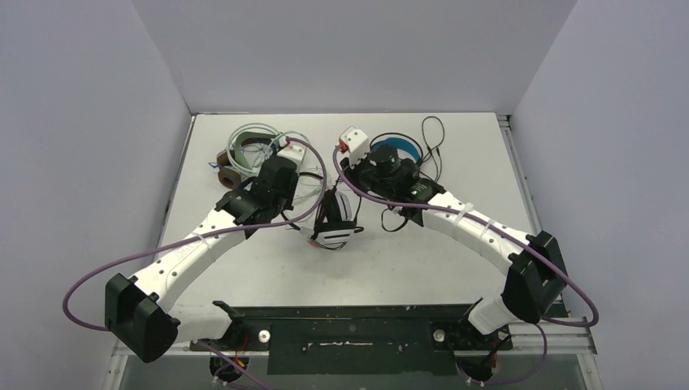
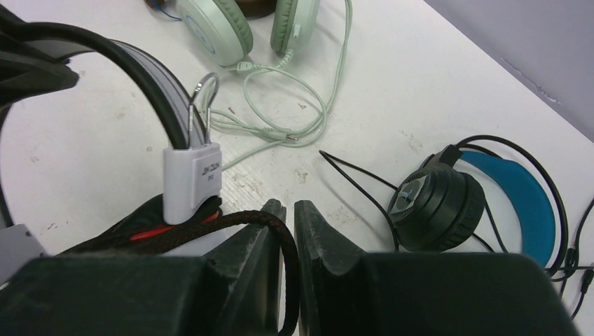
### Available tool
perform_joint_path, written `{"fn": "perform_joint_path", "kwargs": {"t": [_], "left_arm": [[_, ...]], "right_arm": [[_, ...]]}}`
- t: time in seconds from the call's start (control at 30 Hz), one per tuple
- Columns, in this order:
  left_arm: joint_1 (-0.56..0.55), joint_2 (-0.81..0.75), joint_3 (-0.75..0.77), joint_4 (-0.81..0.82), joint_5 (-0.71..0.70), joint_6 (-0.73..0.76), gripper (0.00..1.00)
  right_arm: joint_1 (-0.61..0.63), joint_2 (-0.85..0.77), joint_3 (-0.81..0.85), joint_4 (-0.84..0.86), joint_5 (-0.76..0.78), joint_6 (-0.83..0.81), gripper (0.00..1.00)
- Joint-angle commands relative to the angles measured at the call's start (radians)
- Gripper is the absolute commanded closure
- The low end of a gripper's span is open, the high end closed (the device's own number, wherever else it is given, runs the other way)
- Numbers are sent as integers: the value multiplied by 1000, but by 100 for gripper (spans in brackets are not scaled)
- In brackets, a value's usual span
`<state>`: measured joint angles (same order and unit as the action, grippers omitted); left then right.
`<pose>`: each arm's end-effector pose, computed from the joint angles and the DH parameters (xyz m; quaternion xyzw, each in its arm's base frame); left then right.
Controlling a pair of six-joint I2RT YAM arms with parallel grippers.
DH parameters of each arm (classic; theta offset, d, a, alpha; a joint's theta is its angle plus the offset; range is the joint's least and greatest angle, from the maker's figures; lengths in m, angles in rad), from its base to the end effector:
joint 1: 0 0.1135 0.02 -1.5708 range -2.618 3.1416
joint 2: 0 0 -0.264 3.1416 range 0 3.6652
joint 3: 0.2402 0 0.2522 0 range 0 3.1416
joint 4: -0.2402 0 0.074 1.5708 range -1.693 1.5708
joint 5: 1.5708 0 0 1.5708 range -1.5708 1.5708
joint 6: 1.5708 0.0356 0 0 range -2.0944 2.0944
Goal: Wrap the headphones
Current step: Wrap the headphones cable around the headphones.
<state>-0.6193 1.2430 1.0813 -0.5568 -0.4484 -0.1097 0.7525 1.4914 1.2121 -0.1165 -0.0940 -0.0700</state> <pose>0.2258 -0.1420 0.3134 0.1348 0.8823 0.0455 0.4487 0.2547 0.2431 0.3246 -0.3562 0.7517 0.2221 0.5087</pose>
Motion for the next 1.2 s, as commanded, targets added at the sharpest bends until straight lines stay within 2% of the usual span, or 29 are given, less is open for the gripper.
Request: {"fn": "perform_joint_path", "kwargs": {"t": [0.0, 0.17, 0.3, 0.43, 0.57, 0.67, 0.77, 0.83, 1.07, 1.17], "left_arm": [[-2, -45, 103, -2, 107, -28, 100], [0, -65, 146, -34, 142, -24, 100], [1, -70, 185, -66, 345, -39, 100], [18, -66, 241, -57, 443, -154, 100], [40, -80, 259, 14, 601, -283, 100], [50, -74, 296, 19, 628, -357, 100], [71, -71, 334, 4, 627, -417, 100], [91, -77, 344, 13, 649, -461, 100], [155, -92, 355, 64, 698, -597, 100], [189, -82, 375, 51, 697, -648, 100]], "right_arm": [[-67, 36, 35, 57, 14, 28, 88], [-138, 39, 5, 62, -49, 70, 88], [-175, 23, -42, 108, -129, 120, 86], [-226, -4, -117, 242, -255, 170, 84], [-288, -43, -244, 484, -435, 249, 79], [-315, -50, -295, 627, -545, 305, 74], [-318, -59, -336, 705, -591, 322, 68], [-320, -67, -360, 741, -607, 331, 63], [-340, -113, -413, 700, -494, 343, 61], [-349, -151, -448, 688, -458, 349, 53]]}}
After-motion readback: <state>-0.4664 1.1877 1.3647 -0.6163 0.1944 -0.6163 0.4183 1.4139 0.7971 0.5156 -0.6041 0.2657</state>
